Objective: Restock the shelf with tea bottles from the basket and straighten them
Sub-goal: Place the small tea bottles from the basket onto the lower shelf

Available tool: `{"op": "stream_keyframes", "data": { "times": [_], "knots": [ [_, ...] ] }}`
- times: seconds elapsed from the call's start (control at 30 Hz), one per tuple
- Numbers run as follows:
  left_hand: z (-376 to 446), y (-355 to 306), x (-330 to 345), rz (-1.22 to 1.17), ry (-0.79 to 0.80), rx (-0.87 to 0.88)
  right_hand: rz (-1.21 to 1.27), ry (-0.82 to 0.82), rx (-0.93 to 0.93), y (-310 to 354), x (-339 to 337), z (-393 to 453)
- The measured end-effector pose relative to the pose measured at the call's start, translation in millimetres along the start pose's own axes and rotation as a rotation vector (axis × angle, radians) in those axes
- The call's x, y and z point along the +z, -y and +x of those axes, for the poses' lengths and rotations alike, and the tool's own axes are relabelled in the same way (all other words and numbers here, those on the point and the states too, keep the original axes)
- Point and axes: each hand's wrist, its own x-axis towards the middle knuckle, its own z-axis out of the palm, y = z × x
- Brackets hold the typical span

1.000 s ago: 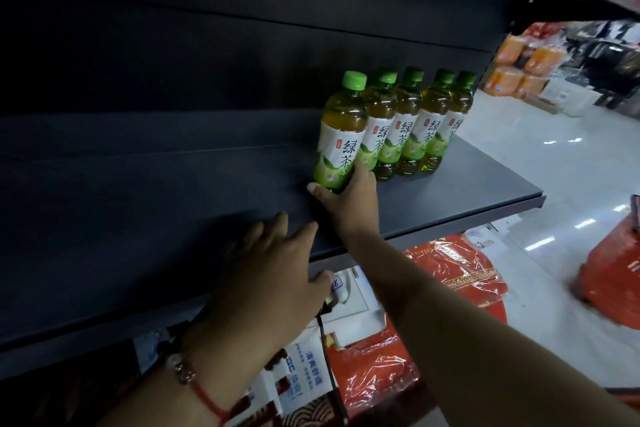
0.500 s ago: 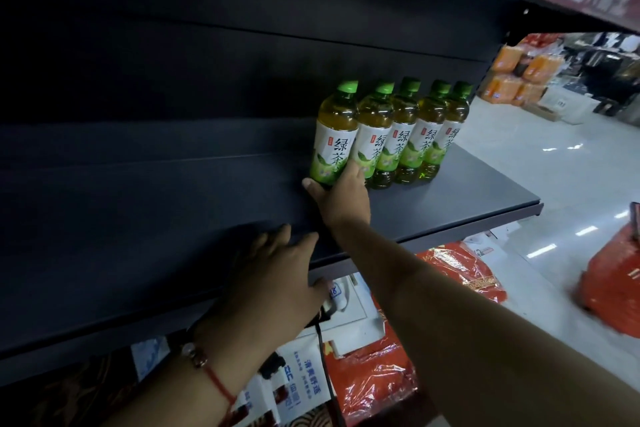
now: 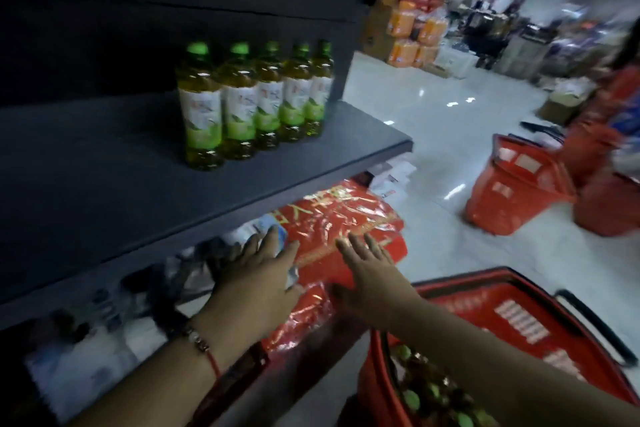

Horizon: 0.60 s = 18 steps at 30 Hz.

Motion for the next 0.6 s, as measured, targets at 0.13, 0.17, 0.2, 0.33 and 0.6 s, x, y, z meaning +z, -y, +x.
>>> {"op": "stream_keyframes", "data": {
  "times": [0.13, 0.17, 0.2, 0.33, 0.6],
  "knots": [
    [-0.6, -50.7, 37.9, -0.019, 0.140, 0.246, 0.016, 0.111, 0.218, -64.9, 43.9, -58.1],
    [0.3, -63.1, 46.8, -0.007, 0.172, 0.300, 0.024, 0.139, 0.270, -78.9, 56.5, -70.5],
    [1.1, -75.6, 54.9, 0.000, 0.200, 0.346, 0.030, 0.176, 0.326, -91.6, 69.3, -82.2],
    [3.9, -116.7, 85.2, 0.034, 0.243, 0.481, 0.044, 0.269, 0.502, -133.6, 116.6, -120.6],
    [12.3, -147.8, 113.4, 0.135, 0.318, 0.597, 0.094, 0.466, 0.703, -166.6, 176.5, -148.6]
  ]
}}
